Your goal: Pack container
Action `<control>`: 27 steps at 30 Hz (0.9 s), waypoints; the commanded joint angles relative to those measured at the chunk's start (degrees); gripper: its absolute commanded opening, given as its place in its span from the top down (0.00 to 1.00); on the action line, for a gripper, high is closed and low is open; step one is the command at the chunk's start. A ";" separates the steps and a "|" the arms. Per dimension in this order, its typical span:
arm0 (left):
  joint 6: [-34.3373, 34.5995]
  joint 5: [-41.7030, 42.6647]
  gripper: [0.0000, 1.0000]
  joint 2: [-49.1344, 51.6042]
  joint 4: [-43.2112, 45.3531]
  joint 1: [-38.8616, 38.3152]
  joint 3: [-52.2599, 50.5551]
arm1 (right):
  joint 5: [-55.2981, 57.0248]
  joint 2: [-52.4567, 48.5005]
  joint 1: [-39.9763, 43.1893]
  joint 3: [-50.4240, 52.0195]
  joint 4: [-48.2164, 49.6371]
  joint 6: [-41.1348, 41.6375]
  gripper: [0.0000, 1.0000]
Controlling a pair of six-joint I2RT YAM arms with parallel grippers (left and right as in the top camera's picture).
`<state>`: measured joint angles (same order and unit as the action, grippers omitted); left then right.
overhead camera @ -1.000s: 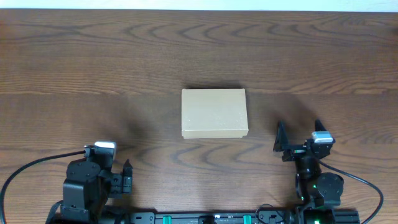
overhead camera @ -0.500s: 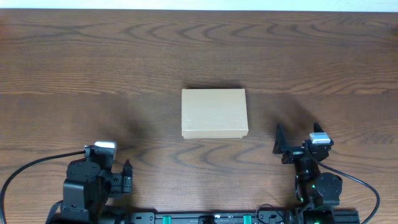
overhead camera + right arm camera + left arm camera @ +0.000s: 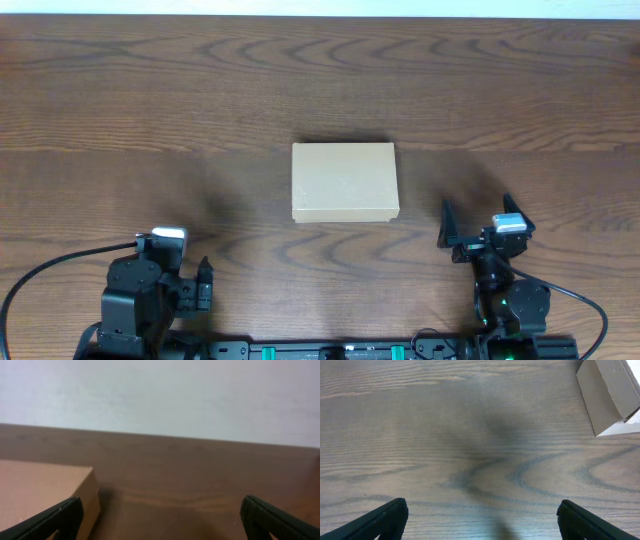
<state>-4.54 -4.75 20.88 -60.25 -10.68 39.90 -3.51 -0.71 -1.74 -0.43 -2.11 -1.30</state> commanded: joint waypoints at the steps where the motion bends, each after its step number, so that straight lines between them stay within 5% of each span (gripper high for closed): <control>1: -0.20 -0.59 0.04 0.00 -0.20 -0.20 -0.07 | -0.98 0.39 -0.61 0.13 -1.99 0.35 0.01; 16: -0.20 -0.59 0.04 0.00 -0.20 -0.20 -0.07 | 6.62 0.39 -0.59 0.11 -1.99 5.88 0.01; 27: -0.20 -0.59 0.05 0.00 -0.20 -0.20 -0.07 | 1.33 0.39 -0.61 0.13 -2.08 -5.22 0.01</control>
<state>-4.54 -4.75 20.88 -60.23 -10.68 39.90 -0.56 -0.69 -1.74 -0.43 -3.90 -2.72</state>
